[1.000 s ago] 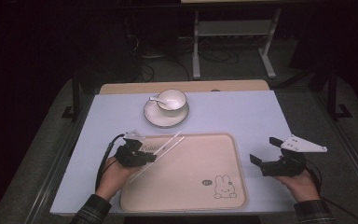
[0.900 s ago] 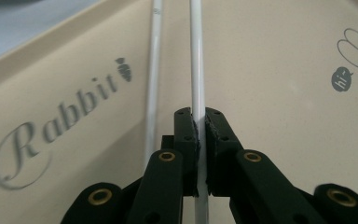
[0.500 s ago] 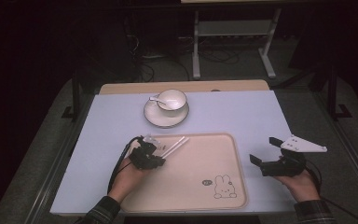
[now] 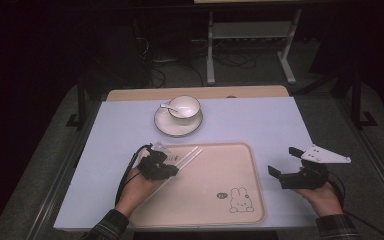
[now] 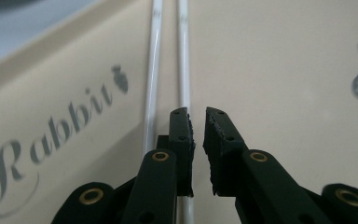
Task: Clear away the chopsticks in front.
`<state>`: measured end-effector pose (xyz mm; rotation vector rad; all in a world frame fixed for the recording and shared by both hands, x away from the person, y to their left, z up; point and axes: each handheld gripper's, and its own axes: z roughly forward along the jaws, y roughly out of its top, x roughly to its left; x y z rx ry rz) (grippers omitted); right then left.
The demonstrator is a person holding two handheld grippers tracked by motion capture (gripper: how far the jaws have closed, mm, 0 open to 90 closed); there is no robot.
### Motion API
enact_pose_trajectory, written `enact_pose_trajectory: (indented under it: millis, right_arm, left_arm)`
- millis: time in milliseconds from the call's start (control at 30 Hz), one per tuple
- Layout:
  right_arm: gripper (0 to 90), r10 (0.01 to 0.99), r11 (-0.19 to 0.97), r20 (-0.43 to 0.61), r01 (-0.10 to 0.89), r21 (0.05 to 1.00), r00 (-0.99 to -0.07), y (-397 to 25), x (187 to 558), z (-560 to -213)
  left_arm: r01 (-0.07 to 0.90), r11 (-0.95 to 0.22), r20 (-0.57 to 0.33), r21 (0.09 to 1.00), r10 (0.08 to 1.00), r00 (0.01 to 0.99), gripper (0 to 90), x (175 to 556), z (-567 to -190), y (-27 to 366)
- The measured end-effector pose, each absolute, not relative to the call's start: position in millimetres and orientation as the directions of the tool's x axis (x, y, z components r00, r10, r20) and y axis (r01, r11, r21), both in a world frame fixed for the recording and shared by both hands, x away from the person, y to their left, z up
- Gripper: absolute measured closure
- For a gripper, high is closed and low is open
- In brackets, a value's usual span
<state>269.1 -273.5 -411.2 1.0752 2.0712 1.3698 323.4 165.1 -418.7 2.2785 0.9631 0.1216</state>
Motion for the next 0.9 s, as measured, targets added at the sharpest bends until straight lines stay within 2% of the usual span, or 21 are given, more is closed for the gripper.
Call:
enact_pose_trajectory:
  millis: [100, 300, 600, 900]
  right_arm:
    - [0.0, 0.795, 0.207, 0.064, 0.369, 0.906, -0.604, -274.2, 268.8, -411.6]
    - [0.0, 0.794, 0.208, 0.064, 0.369, 0.906, -0.604, -274.9, 269.3, -411.9]
    - [0.0, 0.798, 0.207, 0.061, 0.367, 0.907, -0.600, -274.8, 267.9, -410.6]
    - [0.0, 0.799, 0.205, 0.062, 0.368, 0.907, -0.599, -275.9, 267.9, -410.9]
  left_arm:
    - [0.594, -0.513, -0.158, 0.620, 0.660, 0.735, 80.8, 327.4, -414.8, 161.8]
    - [0.557, -0.536, -0.154, 0.634, 0.619, 0.770, 89.2, 345.5, -408.5, 138.7]
    - [0.525, -0.575, -0.152, 0.627, 0.570, 0.807, 89.2, 372.5, -422.9, 95.4]
    - [0.543, -0.579, -0.137, 0.609, 0.598, 0.790, 89.2, 386.3, -436.5, 96.4]
